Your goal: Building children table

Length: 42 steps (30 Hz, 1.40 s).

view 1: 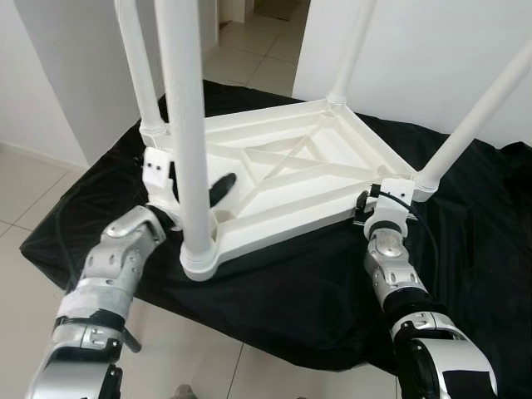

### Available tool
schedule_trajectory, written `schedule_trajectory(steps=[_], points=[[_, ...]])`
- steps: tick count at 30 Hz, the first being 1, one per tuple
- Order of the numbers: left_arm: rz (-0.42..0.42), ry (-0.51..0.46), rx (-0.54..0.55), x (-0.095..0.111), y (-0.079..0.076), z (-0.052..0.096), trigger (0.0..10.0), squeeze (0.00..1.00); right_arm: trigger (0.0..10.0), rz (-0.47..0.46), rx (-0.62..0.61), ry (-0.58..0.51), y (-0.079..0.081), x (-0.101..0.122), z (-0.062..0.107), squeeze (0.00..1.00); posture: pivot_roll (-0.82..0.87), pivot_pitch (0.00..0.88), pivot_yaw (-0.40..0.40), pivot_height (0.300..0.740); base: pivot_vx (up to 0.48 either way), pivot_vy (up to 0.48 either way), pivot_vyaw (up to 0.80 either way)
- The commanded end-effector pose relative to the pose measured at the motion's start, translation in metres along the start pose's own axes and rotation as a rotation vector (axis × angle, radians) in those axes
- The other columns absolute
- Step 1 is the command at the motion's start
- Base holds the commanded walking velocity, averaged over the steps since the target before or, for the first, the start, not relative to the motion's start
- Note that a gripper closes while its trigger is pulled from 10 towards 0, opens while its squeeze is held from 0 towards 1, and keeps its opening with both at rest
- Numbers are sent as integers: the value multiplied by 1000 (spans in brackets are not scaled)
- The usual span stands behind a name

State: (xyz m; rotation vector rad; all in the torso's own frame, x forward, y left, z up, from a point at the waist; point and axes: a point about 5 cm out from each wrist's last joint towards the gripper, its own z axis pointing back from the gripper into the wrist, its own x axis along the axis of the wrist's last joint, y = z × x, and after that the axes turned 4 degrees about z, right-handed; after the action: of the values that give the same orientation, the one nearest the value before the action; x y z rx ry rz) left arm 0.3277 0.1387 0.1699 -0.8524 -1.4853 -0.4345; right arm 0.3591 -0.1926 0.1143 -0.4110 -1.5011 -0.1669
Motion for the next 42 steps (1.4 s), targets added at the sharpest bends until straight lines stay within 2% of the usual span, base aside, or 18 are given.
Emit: schedule_trajectory(steps=[1,9,12,16,24,27,32,37,39,42], points=[[2,18,-492,1,-39,-2,10000,0,10000,-2,15,62,1,-13,2,0,29,0,-59,740,0,0,0],[30,35,-507,-1,-51,0,10000,0,10000,-7,-30,63,-1,-19,5,0,23,0,-48,740,0,0,0],[33,37,-506,-1,-51,0,10000,0,10000,-11,-60,34,-4,-17,6,0,23,0,-49,740,0,0,0],[30,43,-479,1,-49,1,10000,0,10000,-27,-206,54,-19,-27,11,0,19,0,-49,740,0,0,0],[17,47,-454,7,-44,1,10000,0,10000,-56,-240,91,-27,-32,9,0,14,0,-56,740,0,0,0],[14,52,-449,7,-43,2,10000,0,10000,-57,-230,92,-28,-33,9,0,14,0,-56,740,0,0,0],[6,53,-444,11,-42,3,10000,0,10000,-103,-122,114,-20,-34,7,0,12,0,-50,740,0,0,0],[10,50,-449,12,-45,4,10000,0,10000,-96,-42,117,-14,-33,4,0,12,0,-49,740,0,0,0],[28,50,-459,9,-51,7,10000,0,10000,-108,59,98,-8,-28,1,0,19,0,-45,740,0,0,0],[33,51,-462,8,-54,8,10000,0,10000,-111,92,90,-6,-26,0,0,24,0,-43,740,0,0,0]])
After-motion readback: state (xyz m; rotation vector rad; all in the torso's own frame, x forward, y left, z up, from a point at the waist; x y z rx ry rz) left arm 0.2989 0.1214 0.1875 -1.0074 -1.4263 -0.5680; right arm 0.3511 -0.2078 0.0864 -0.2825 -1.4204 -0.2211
